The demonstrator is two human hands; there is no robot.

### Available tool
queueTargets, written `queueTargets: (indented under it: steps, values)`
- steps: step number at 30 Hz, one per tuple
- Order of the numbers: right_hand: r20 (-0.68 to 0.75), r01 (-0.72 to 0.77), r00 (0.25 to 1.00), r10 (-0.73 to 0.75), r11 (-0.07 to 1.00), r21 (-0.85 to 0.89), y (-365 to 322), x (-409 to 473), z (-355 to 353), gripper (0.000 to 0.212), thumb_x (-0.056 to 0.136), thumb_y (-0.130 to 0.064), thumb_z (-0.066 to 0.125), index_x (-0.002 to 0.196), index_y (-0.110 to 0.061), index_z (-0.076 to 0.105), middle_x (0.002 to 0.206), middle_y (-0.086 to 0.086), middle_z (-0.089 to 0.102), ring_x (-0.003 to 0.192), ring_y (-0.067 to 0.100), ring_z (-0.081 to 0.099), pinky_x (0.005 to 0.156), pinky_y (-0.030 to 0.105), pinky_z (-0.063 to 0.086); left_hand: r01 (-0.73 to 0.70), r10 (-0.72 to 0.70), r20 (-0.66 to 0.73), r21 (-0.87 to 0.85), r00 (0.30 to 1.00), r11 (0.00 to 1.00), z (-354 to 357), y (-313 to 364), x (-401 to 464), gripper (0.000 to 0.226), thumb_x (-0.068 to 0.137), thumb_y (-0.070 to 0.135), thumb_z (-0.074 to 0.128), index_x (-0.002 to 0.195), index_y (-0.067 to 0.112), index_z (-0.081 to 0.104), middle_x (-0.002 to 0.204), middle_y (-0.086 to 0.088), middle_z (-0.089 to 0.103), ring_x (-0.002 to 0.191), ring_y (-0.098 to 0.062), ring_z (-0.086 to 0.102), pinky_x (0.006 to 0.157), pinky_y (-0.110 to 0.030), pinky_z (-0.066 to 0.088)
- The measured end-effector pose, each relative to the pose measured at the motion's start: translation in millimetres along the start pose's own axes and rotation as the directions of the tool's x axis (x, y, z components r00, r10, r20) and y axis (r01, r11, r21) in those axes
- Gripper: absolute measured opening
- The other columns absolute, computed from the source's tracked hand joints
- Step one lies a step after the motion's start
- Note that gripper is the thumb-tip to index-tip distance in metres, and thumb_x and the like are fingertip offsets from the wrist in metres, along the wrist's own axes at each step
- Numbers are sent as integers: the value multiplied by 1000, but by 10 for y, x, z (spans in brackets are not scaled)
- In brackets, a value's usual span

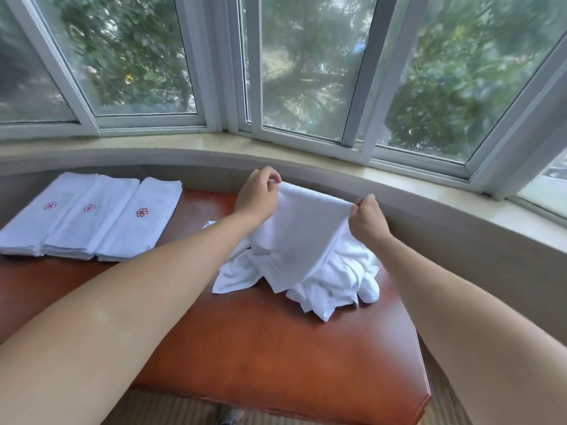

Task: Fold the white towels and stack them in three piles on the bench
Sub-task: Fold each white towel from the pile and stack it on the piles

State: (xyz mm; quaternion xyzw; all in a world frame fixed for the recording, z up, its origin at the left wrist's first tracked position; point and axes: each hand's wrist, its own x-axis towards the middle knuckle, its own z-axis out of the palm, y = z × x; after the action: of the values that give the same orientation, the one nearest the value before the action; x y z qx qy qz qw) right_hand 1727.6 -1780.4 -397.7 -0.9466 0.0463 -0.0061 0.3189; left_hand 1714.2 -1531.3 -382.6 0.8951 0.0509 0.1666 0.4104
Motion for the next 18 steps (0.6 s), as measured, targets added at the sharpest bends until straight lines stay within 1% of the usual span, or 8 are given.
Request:
queueTargets:
  steps: [2,5,7,9,12,15,17,18]
  values:
    - [-59,40,998,-34,993,111,-132,-38,-104,12,101,-14,36,102,-5,43,102,14,52,90,37,53,71,40,39,-7,7,-53,-10,999,1000,-126,106,-11,20,96,13,49,92,27,62,98,5,52,79,-18,55,66,-28,33]
    - [-110,122,989,-103,975,184,-335,-83,-224,11,100,-15,36,100,-8,44,103,13,53,89,32,49,74,34,32,-24,22,-104,-15,994,1000,-306,192,-31,30,94,9,42,91,26,67,104,4,50,77,-17,56,73,-28,42]
    - [-149,168,979,-137,962,216,-483,-99,-301,10,100,-14,36,99,-9,44,101,11,52,88,31,47,72,33,29,-20,18,-125,-14,992,1000,-436,226,-60,33,95,8,41,89,27,67,106,4,50,72,-8,53,70,-18,43]
    - [-185,208,969,-167,951,228,-651,-92,-381,11,100,-15,36,100,-8,45,100,10,52,87,29,46,71,33,27,-13,14,-115,8,993,1000,-546,231,-78,33,96,9,41,91,26,68,110,2,51,72,-5,52,62,-10,36]
    - [-197,235,962,-192,945,229,-829,-46,-458,13,101,-17,36,103,-8,46,103,9,52,88,27,48,72,32,30,37,-35,-41,36,999,999,-620,181,-109,33,98,10,41,96,23,71,113,0,53,81,-14,55,70,-22,37]
    - [-65,179,983,-172,975,128,-766,-21,-360,18,101,-16,41,111,-3,49,109,15,58,94,29,55,76,34,39,119,-122,128,26,984,993,-605,43,-213,32,96,11,42,90,27,69,99,1,63,68,-15,54,57,-25,37]
    - [81,104,990,-112,990,97,-595,-60,-167,18,101,-12,43,113,0,49,113,22,61,95,31,63,83,41,52,168,-171,237,35,956,985,-556,-112,-276,27,95,13,46,90,30,66,84,4,63,70,-18,54,57,-26,38]
    - [169,48,983,-67,992,113,-498,-116,-56,15,101,-10,44,111,0,50,113,24,62,92,32,67,84,44,58,197,-205,268,54,941,979,-530,-199,-315,24,94,14,47,93,31,64,84,5,62,74,-19,55,60,-27,40]
